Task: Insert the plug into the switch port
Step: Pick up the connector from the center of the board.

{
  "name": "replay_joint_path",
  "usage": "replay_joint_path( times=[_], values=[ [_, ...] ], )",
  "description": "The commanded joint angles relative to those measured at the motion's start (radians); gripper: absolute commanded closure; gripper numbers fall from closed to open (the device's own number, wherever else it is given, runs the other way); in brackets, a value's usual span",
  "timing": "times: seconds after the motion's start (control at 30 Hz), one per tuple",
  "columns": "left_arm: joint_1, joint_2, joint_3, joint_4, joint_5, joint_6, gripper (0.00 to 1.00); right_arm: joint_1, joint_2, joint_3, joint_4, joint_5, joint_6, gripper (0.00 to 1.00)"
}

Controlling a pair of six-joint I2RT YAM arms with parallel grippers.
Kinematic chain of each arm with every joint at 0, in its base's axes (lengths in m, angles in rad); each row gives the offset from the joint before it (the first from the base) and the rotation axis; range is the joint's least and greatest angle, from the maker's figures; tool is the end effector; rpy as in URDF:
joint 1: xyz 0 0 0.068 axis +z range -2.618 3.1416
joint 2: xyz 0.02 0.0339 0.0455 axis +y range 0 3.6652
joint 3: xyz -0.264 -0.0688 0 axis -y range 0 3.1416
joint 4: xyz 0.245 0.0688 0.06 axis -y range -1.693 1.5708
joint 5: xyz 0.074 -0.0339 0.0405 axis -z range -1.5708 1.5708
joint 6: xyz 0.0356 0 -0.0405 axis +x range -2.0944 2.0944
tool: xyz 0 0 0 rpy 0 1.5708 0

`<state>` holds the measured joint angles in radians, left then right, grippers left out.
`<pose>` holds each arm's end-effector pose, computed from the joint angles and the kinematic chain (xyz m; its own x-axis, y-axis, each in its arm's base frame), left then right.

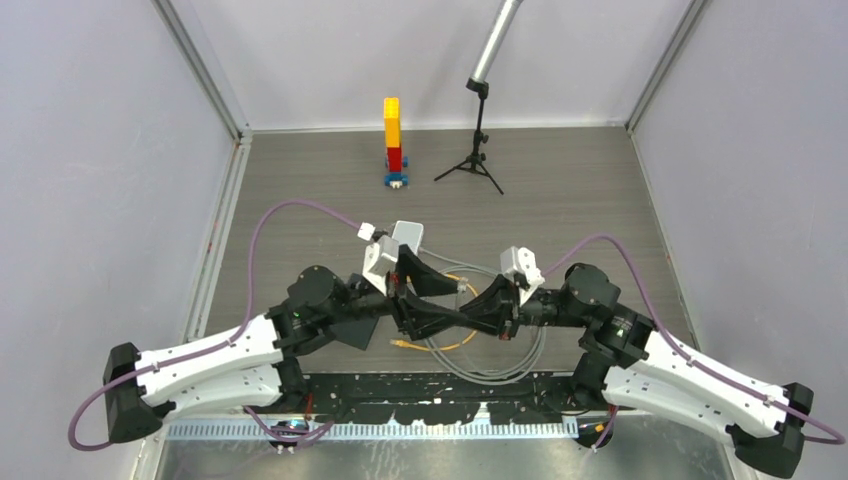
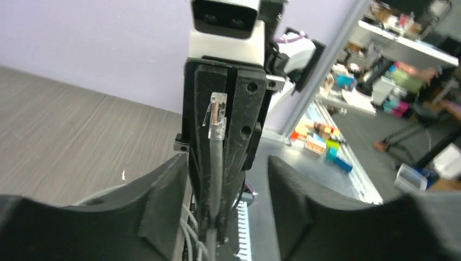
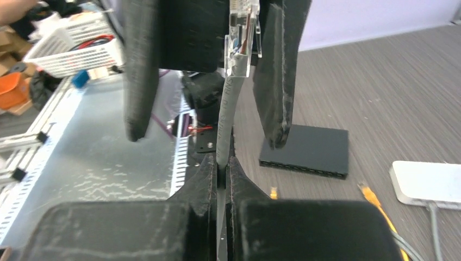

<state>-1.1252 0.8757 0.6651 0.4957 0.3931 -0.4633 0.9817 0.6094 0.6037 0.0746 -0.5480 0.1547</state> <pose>0.0763 -0.1914 0.3538 -0.3349 -0.2567 -0.9066 0.9416 -0.0540 -0.3325 0.0696 0.1375 0.3304 -0.1161 0.0630 -0.9912 -0.9924 0.0328 0.1183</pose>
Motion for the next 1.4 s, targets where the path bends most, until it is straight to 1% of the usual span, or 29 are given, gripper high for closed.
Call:
replay_joint_path(
  times=[0.0, 0.13, 0.2, 0.33, 0.5, 0.63, 0.8, 0.9, 0.97, 1.1, 1.2, 1.3, 1.37],
  values=[
    [-0.003, -0.055, 0.035, -0.111, -0.219, 0.040, 0.38, 0.001, 0.005, 0.029, -0.045, 0.203, -0.041, 0.99],
    [-0.003, -0.050, 0.061, -0.235, -0.375, 0.071, 0.38, 0.001, 0.040, 0.065, -0.125, 0.303, -0.061, 0.99],
    [-0.003, -0.038, 0.076, -0.273, -0.426, 0.077, 0.40, 0.001, 0.065, 0.085, -0.150, 0.332, -0.066, 1.00],
    [-0.003, 0.000, 0.110, -0.320, -0.460, 0.080, 0.43, 0.001, 0.104, 0.104, -0.166, 0.386, -0.074, 1.00],
    [-0.010, 0.043, 0.136, -0.354, -0.532, 0.067, 0.47, 0.002, 0.135, 0.115, -0.159, 0.401, -0.078, 1.00],
    [-0.017, 0.077, 0.150, -0.362, -0.578, 0.066, 0.54, 0.002, 0.141, 0.113, -0.154, 0.404, -0.079, 1.00],
    [-0.027, 0.094, 0.156, -0.354, -0.625, 0.050, 0.57, 0.002, 0.149, 0.114, -0.156, 0.425, -0.081, 1.00],
    [-0.037, 0.104, 0.160, -0.347, -0.677, 0.042, 0.58, 0.001, 0.171, 0.118, -0.159, 0.483, -0.076, 0.99],
    [-0.046, 0.117, 0.162, -0.347, -0.740, 0.029, 0.59, 0.002, 0.193, 0.120, -0.151, 0.526, -0.072, 1.00],
    [-0.045, 0.150, 0.163, -0.329, -0.856, 0.006, 0.61, 0.001, 0.237, 0.116, -0.092, 0.620, -0.067, 1.00],
    [-0.045, 0.175, 0.170, -0.306, -0.871, 0.009, 0.64, 0.001, 0.259, 0.123, -0.049, 0.642, -0.064, 1.00],
    [-0.045, 0.193, 0.181, -0.302, -0.875, 0.010, 0.69, 0.001, 0.272, 0.139, -0.047, 0.652, -0.065, 1.00],
    [-0.045, 0.199, 0.178, -0.289, -0.872, 0.010, 0.71, 0.002, 0.274, 0.143, -0.046, 0.645, -0.066, 1.00]
  ],
)
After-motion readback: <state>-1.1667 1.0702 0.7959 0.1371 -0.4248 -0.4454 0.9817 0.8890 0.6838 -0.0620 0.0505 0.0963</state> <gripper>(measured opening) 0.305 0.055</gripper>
